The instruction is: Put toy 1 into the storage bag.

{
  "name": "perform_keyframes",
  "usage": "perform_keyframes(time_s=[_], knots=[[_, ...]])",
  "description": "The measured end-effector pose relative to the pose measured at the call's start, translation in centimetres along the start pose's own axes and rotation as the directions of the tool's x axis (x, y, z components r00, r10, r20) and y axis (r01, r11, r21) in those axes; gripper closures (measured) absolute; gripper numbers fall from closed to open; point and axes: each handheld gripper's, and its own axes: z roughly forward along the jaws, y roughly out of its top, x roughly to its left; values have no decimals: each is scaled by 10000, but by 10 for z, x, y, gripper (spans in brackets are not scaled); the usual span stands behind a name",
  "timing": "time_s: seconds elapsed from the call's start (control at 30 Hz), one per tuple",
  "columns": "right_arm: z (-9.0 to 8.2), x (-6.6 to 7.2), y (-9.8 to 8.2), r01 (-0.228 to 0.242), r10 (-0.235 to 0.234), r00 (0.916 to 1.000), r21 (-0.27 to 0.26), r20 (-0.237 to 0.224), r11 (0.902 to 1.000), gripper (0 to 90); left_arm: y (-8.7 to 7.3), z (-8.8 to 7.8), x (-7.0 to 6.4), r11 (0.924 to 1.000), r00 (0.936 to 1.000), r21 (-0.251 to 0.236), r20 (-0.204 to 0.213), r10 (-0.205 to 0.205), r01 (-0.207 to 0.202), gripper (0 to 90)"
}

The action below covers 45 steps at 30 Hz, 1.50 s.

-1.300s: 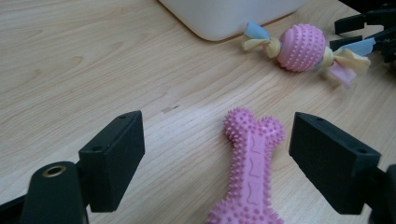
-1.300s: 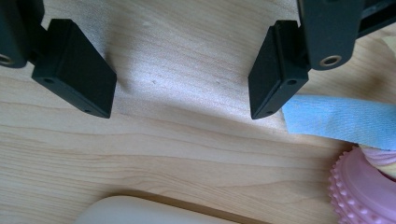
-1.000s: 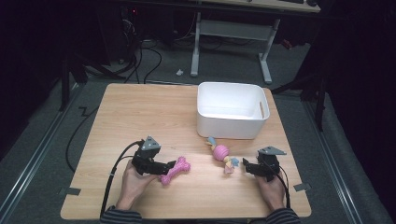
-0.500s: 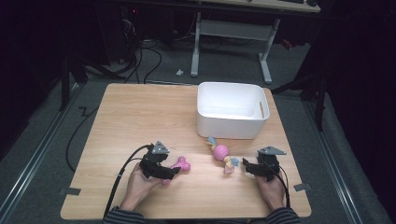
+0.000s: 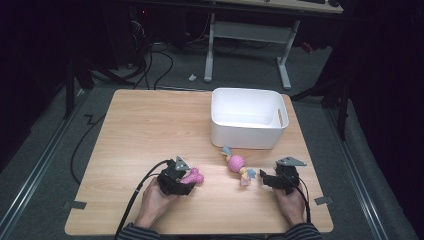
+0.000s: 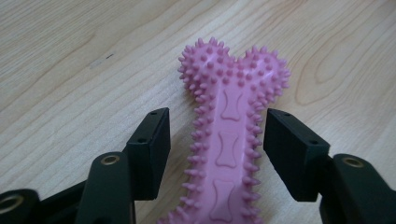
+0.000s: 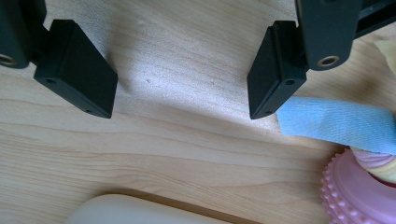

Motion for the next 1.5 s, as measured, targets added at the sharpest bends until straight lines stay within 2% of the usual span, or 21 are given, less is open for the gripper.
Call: perform_keyframes(time_s=[0.1,0.17,0.23,0.27,0.37,0.43,0.57,0.7,0.83,0.93,1.07,1.13,1.23,1.3,1.5], knots=[[0,0,0,19,-19,10000,-5,-17,10000,245,0,3,-2,9999,9999,90,88,135,-136,460],[0,0,0,2,-2,10000,-1,0,10000,245,0,3,2,9998,9996,128,204,179,-181,504],[0,0,0,-7,7,10000,-4,5,10000,245,2,2,8,9996,9986,258,507,114,-127,531],[0,0,0,-19,19,10000,13,-1,10000,245,2,2,8,9995,9990,278,420,130,-142,575],[0,0,0,10,-10,10000,-9,1,10000,245,4,1,4,9981,9990,483,232,378,-389,583],[0,0,0,-2,2,10000,-6,-4,10000,245,3,1,5,9989,9991,394,343,258,-272,588],[0,0,0,1,-1,10000,5,-20,10000,245,5,-2,6,9974,9985,563,339,431,-450,595],[0,0,0,21,-21,10000,9,-20,10000,245,9,-11,5,9978,9978,374,396,524,-539,597],[0,0,0,16,-16,10000,-7,-25,10000,245,14,-18,6,9990,9972,41,597,443,-446,598],[0,0,0,21,-22,10000,-7,-26,10000,245,17,-22,7,9982,9939,147,943,566,-582,598],[0,0,0,21,-21,10000,-5,-28,10000,245,25,-27,7,9957,9939,381,741,819,-849,598],[0,0,0,28,-28,10000,-8,-23,10000,245,30,-31,10,9968,9926,201,957,752,-775,599],[0,0,0,31,-31,10000,-8,-41,10000,244,36,-30,12,9975,9936,118,905,683,-697,599],[-1,1,-1,66,-66,10000,-8,-46,10000,244,37,-30,12,9983,9922,-86,1107,575,-569,599],[-1,1,-1,25,-25,10000,-3,-40,10000,243,47,-43,25,9971,9928,-765,1195,83,9,598]])
